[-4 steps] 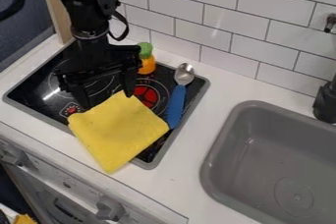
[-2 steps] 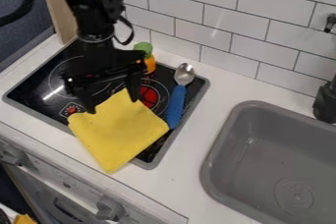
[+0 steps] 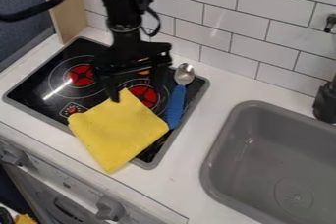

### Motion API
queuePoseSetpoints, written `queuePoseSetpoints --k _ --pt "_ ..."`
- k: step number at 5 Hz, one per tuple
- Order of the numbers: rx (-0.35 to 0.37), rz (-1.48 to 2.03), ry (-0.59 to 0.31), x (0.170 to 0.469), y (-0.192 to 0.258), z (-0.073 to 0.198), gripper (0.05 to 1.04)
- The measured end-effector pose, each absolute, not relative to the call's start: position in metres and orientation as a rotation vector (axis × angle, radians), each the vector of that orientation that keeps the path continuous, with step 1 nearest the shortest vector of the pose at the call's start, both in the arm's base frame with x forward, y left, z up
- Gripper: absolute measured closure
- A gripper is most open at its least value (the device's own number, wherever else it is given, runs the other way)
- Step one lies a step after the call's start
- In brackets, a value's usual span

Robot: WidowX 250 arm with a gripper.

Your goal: Put the blue spoon on top of the left burner and yellow cloth

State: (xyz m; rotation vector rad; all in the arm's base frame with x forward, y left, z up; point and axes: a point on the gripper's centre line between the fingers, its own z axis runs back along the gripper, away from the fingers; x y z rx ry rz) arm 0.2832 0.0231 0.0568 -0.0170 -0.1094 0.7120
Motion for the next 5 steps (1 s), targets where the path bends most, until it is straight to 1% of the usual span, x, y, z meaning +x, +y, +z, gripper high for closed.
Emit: queuePoseSetpoints --k 1,2,4,5 --pt "-0.008 0.658 -0.113 0.298 0.011 0.048 0.084" --pt "0.001 0.617 -0.098 0.31 0.003 0.031 0.084" --pt "0.004 0.566 -0.057 0.323 -0.009 0.005 0.084" --pt "0.014 0.571 -0.048 0.323 -0.01 0.001 0.13"
